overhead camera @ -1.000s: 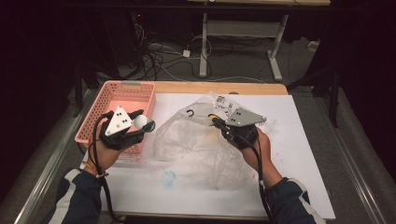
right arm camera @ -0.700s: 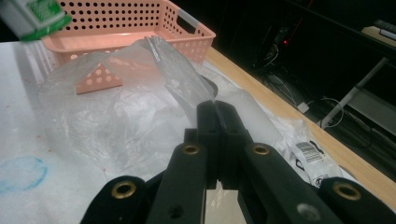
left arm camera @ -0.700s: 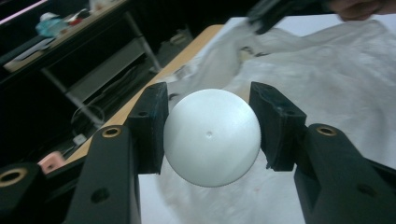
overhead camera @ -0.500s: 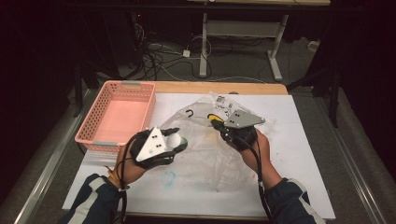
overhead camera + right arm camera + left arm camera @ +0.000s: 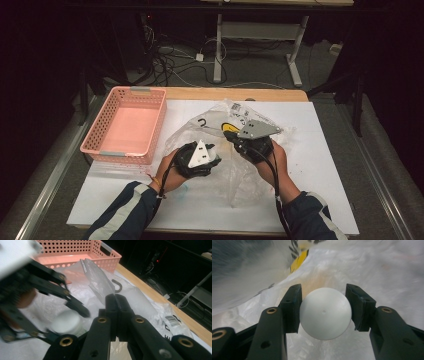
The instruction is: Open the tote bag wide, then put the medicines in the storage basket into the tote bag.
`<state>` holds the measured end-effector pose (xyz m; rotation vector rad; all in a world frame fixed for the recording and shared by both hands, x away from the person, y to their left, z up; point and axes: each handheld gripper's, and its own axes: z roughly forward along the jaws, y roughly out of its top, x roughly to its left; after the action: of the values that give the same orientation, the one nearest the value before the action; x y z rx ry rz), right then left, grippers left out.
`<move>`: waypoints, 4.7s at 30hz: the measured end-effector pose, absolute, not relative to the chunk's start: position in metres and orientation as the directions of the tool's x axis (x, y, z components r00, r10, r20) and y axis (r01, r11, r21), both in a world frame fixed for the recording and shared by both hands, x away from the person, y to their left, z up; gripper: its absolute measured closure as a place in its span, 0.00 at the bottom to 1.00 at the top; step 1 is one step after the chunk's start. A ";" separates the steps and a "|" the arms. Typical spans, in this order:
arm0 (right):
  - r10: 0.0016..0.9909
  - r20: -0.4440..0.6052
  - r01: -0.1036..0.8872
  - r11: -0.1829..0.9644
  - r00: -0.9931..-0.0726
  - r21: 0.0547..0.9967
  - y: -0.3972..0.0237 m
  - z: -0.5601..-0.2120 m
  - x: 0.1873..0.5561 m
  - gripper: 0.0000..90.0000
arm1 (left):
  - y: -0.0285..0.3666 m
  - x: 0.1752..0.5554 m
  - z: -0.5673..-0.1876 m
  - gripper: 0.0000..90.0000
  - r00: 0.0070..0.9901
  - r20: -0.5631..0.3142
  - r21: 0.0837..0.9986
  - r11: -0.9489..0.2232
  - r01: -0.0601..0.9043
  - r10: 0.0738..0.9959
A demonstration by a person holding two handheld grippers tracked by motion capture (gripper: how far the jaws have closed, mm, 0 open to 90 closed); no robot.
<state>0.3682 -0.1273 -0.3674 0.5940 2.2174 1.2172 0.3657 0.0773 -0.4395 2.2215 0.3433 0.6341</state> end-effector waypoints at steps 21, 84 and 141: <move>0.612 -0.210 0.178 0.510 -0.762 0.842 -0.130 -0.379 0.376 1.00 | 0.080 0.343 -0.428 0.42 0.798 0.397 0.778 -0.628 -0.029 0.454; 0.452 -0.261 0.132 0.671 -0.853 0.730 -0.190 -0.418 0.296 0.32 | 0.171 0.355 -0.450 0.97 0.745 0.263 0.720 -0.639 0.272 0.614; 0.597 -0.279 0.076 0.500 -0.752 0.863 -0.205 -0.413 0.311 1.00 | 0.175 0.333 -0.414 0.97 0.746 0.272 0.847 -0.519 0.114 0.608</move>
<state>0.3109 -0.2055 -0.4125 0.5500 2.1862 1.2185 0.3334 0.1748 -0.4140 2.0491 0.5433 0.6989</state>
